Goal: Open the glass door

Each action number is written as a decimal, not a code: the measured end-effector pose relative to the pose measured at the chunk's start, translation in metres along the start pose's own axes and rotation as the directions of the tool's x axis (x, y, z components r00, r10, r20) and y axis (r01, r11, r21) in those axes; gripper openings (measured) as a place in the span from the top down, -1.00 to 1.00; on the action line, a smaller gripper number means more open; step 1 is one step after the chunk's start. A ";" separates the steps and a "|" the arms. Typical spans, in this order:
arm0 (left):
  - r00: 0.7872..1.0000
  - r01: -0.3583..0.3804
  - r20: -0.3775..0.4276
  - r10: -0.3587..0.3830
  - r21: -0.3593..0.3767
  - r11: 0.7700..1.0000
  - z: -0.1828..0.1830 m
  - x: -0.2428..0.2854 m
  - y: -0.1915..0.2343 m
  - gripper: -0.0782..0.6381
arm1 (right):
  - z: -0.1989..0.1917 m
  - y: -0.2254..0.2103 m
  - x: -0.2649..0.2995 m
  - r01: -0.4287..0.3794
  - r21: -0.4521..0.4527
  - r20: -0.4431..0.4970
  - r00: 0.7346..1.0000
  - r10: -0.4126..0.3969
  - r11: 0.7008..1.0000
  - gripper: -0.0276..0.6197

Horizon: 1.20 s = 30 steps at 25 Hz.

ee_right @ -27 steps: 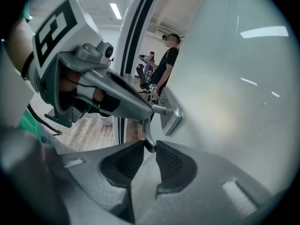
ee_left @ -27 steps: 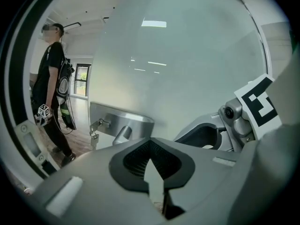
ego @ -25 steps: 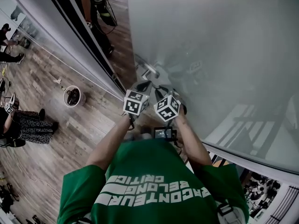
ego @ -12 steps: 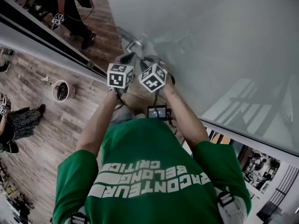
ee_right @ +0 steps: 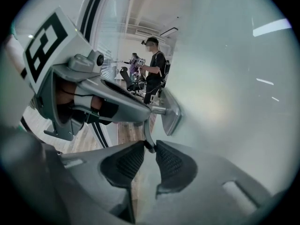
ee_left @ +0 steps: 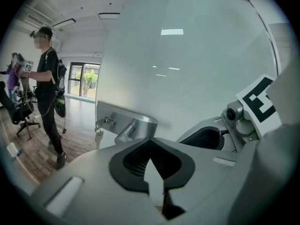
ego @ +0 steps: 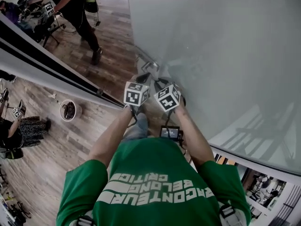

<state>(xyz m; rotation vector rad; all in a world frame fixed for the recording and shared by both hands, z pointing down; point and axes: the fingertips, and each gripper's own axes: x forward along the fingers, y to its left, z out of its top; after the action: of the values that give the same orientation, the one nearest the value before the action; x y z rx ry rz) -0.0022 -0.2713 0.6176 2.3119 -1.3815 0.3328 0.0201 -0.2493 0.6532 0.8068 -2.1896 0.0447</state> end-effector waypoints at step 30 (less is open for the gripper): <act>0.974 0.219 0.076 -0.213 -0.080 0.972 0.045 0.079 -0.013 0.73 | -0.058 -0.153 0.034 0.145 0.176 -0.094 0.987 -0.130 0.974 0.69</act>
<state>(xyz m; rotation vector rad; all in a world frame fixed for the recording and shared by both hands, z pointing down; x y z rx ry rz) 0.0457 -0.3486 0.6073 2.3904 -1.1349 0.1253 0.1283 -0.3726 0.6831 1.0397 -2.0679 0.2087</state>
